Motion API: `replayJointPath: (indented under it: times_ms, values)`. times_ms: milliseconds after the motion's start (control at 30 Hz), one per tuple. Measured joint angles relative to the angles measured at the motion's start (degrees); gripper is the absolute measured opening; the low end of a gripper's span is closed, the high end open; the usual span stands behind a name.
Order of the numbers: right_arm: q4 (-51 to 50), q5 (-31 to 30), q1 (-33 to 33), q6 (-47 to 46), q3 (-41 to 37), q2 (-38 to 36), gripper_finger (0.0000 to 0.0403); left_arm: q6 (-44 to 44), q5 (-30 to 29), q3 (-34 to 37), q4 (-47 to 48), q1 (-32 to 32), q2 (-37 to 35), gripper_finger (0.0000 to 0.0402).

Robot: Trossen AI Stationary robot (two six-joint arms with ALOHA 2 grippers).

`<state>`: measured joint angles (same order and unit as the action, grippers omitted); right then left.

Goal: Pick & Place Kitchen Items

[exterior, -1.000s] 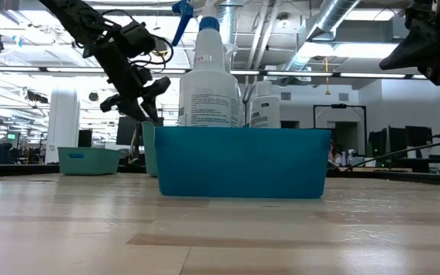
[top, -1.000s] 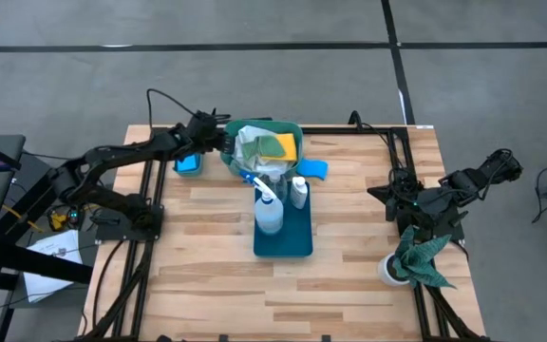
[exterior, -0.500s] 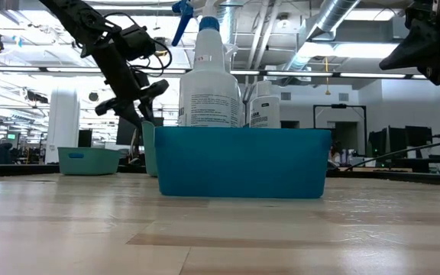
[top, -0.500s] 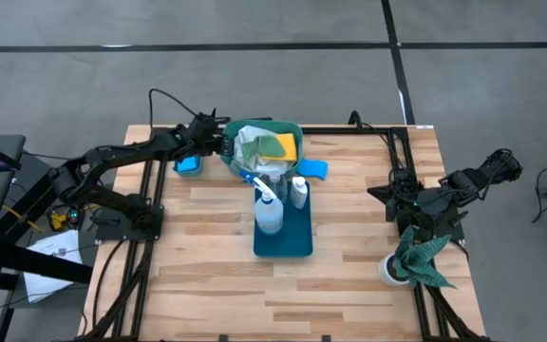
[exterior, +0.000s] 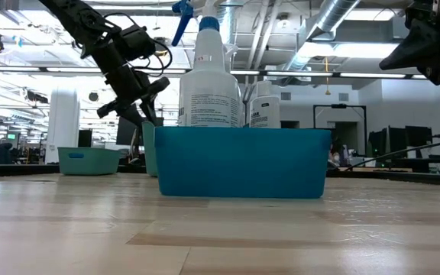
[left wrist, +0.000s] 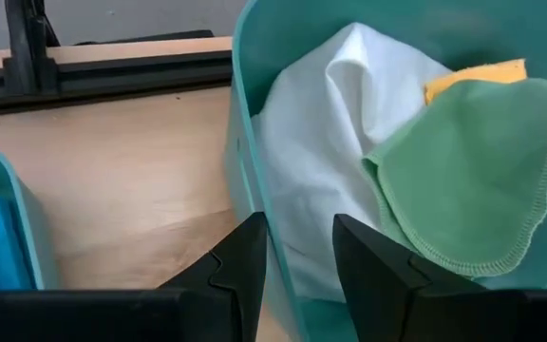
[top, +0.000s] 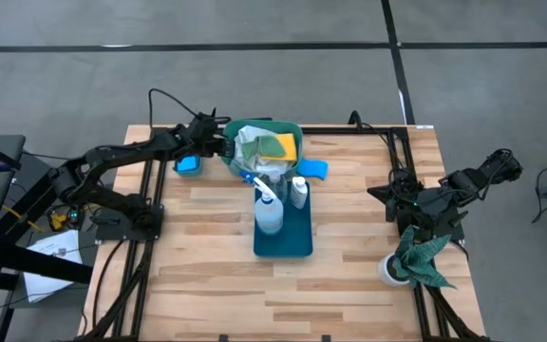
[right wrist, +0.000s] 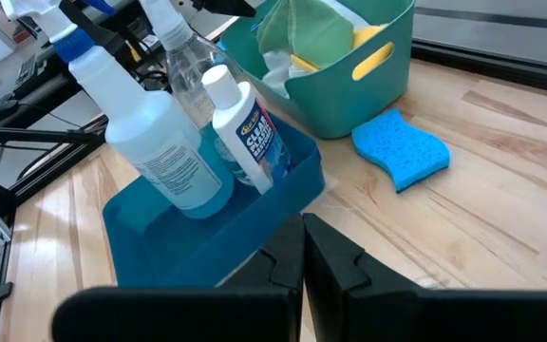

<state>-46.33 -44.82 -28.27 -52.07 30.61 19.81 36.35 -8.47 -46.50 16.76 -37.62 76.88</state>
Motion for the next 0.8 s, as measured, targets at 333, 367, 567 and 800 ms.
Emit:
replayJointPath:
  times_ms: [333,367,567,800]
  values:
    - [0.03,1.64,0.00,-0.44,0.00,-0.01,0.0000,3.66,2.93,0.00,-4.93,-0.17,-2.02,0.0120]
    - [0.04,1.73,0.00,-0.44,0.00,-0.02,0.0000,3.76,2.93,0.00,-4.99,-0.29,-2.38,0.0120]
    - [0.02,1.82,0.02,-0.32,-0.02,-0.02,0.0000,3.81,2.89,0.00,-1.04,-0.53,-2.80,0.0120]
    - [-0.30,1.86,0.02,-0.02,-0.02,-0.02,0.0000,5.93,-3.82,0.00,0.34,0.84,-2.80,0.0118]
